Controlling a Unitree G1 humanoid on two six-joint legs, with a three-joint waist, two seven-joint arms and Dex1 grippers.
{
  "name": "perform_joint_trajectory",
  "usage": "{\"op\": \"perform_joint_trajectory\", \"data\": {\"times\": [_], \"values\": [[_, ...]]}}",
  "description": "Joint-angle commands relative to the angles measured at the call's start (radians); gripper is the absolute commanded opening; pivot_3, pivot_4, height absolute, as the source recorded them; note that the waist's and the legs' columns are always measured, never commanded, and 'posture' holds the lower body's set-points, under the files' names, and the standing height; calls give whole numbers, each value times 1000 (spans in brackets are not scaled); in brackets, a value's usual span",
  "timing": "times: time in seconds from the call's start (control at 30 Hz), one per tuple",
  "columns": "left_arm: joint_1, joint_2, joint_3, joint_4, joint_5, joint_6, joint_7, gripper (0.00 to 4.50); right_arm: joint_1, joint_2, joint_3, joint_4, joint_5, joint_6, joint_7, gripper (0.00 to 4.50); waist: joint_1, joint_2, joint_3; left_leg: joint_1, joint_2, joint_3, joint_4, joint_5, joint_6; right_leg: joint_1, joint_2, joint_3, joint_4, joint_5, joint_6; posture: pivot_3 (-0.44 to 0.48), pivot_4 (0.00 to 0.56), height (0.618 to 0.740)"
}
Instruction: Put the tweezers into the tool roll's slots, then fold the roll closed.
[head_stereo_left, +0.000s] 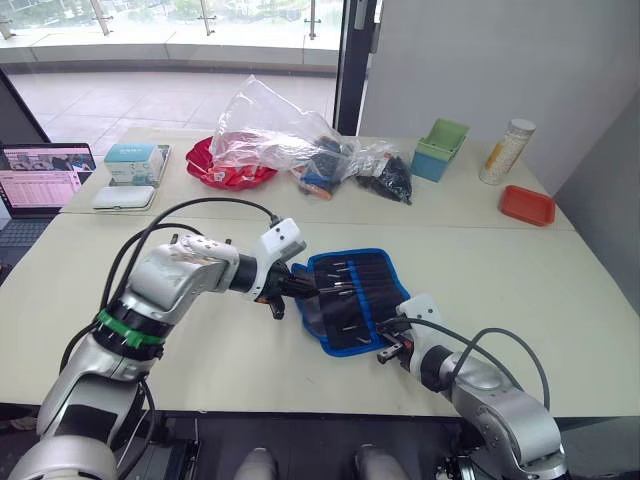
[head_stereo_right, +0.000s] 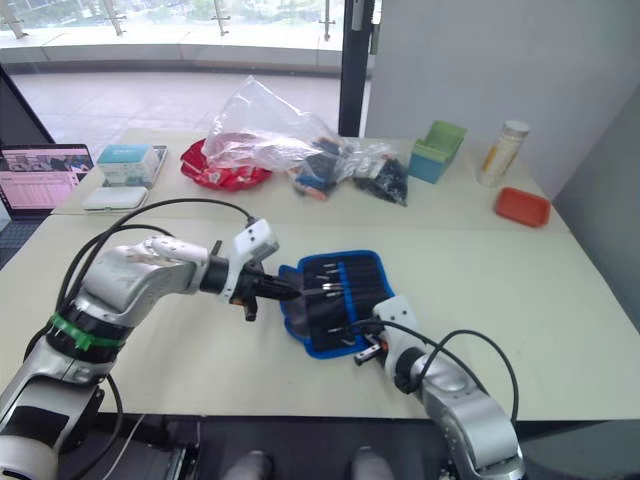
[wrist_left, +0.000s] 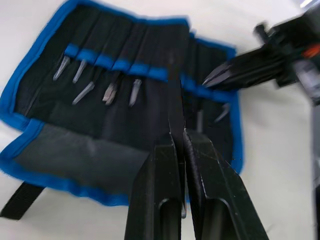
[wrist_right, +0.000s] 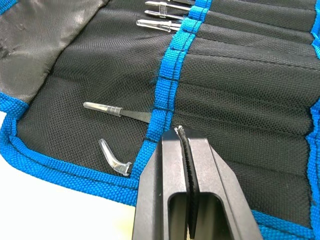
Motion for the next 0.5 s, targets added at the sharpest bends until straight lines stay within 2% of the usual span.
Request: {"op": "perform_joint_trajectory", "data": {"times": [0.03,0.5], "values": [[-49,-8,-50,45,87,-89,-49,42,47,2,-13,82,-33,46,-51,0,2,1,0,-2,0,0,0,0,0,-1,0,0,0,0,0,0,150,740],[-66,-93,-96,115,218,-183,-117,42,72,24,-16,55,-31,55,-79,0,15,1,0,-5,-1,0,3,0,0,-4,0,0,3,0,0,0,150,740]]}}
